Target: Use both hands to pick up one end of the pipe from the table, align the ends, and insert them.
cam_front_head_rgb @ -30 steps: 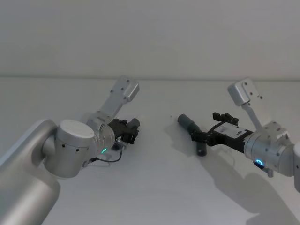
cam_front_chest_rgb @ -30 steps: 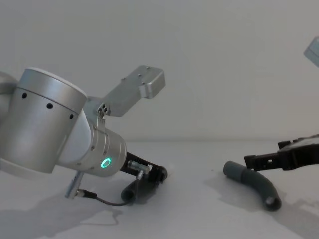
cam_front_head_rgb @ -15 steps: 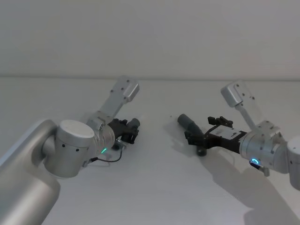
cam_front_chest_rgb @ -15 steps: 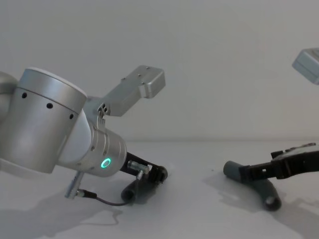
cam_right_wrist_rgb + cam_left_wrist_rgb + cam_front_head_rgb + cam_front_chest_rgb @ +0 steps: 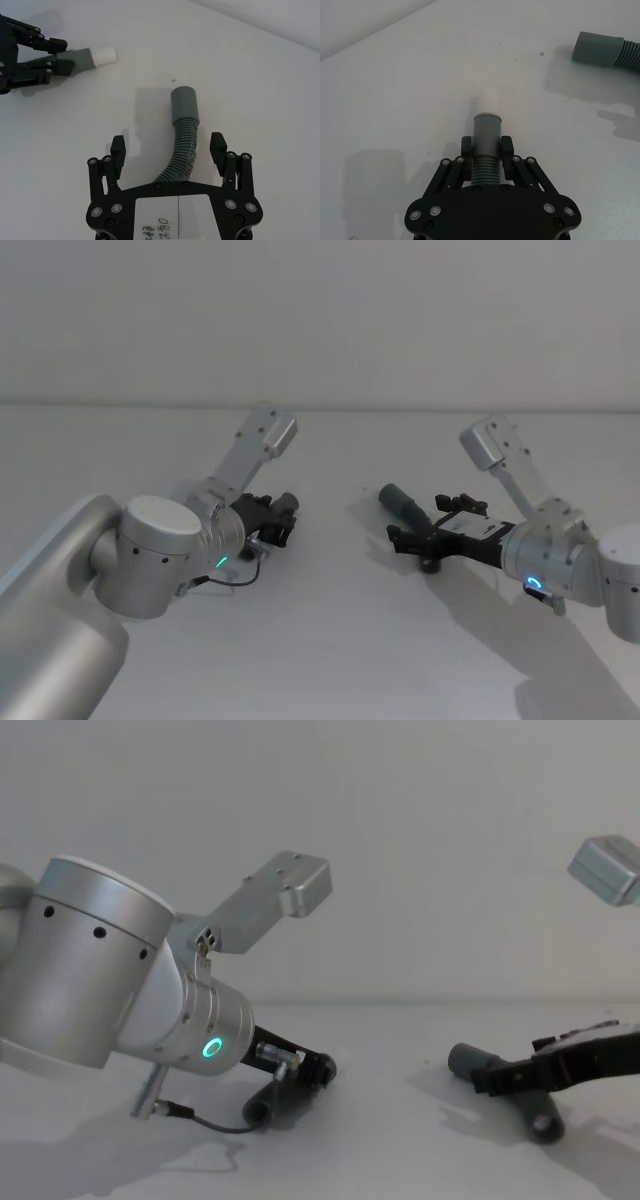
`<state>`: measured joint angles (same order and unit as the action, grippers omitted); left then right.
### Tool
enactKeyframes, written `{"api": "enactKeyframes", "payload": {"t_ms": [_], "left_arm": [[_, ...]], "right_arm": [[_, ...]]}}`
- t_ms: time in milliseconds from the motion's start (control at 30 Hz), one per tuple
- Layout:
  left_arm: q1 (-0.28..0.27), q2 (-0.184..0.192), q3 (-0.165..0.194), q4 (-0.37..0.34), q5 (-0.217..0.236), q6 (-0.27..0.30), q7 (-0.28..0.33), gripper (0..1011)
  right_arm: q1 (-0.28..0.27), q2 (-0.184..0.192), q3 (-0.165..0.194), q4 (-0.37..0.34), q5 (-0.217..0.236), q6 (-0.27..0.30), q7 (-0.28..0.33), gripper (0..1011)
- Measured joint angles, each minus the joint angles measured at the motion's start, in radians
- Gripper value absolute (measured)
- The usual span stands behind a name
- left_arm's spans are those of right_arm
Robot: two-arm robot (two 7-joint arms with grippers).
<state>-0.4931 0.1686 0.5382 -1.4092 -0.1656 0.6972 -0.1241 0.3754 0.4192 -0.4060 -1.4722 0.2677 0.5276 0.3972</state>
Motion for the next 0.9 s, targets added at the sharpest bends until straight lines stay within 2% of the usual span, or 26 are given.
{"api": "enactKeyframes", "payload": {"t_ms": [467, 900], "left_arm": [[0.000, 0.000, 0.000, 0.000, 0.000, 0.000, 0.000, 332], [0.000, 0.000, 0.000, 0.000, 0.000, 0.000, 0.000, 333]], "right_arm": [[0.021, -0.023, -0.008, 0.052, 0.000, 0.010, 0.000, 1001], [0.039, -0.048, 0.002, 0.093, 0.008, 0.029, -0.013, 1001]]}}
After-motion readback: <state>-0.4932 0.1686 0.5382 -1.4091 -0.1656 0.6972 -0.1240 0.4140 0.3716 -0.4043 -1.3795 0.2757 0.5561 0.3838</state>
